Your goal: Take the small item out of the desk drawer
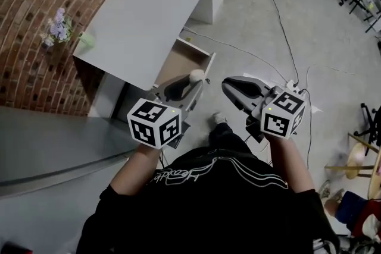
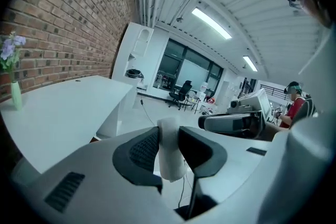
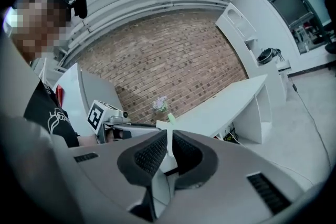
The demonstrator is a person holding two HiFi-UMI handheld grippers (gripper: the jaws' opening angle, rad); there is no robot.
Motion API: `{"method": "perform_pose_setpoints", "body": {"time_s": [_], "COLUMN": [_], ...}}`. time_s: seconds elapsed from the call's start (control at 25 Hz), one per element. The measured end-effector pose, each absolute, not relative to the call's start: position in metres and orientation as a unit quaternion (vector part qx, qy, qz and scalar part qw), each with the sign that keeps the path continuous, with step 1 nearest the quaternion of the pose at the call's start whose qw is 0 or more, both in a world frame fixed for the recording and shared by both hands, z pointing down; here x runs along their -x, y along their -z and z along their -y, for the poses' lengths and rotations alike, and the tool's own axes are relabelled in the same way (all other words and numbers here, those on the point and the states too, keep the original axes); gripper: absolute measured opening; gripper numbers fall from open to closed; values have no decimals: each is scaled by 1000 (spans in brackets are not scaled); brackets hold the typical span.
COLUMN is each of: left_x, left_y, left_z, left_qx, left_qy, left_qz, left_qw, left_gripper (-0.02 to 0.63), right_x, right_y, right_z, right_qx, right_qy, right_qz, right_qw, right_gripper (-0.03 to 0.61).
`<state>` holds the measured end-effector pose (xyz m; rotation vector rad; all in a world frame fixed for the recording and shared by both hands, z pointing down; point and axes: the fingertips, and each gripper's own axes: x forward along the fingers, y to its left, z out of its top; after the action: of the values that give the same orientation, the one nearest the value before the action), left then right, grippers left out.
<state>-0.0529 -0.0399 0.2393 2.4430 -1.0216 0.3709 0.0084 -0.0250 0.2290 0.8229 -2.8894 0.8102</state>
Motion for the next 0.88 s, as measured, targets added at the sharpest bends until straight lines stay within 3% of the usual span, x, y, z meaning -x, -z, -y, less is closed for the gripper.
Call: {"method": "perform_pose_setpoints", "body": {"time_s": [0.4, 0.88], "left_x": [42, 42], "left_y": [-181, -181], "left_z": [-1, -10], "left_qx": [-911, -915], "left_qy": [-93, -89], "left_qz": [342, 343], "left_qw": [210, 195], "left_gripper": [135, 135], "right_x": [-32, -41], "right_y": [-186, -186], "right_z": [-6, -13], "right_qx": [-314, -347], "right_qy": [-215, -198], "right_qz": [925, 917], "right_qw": [11, -4], "right_gripper": [58, 57]}}
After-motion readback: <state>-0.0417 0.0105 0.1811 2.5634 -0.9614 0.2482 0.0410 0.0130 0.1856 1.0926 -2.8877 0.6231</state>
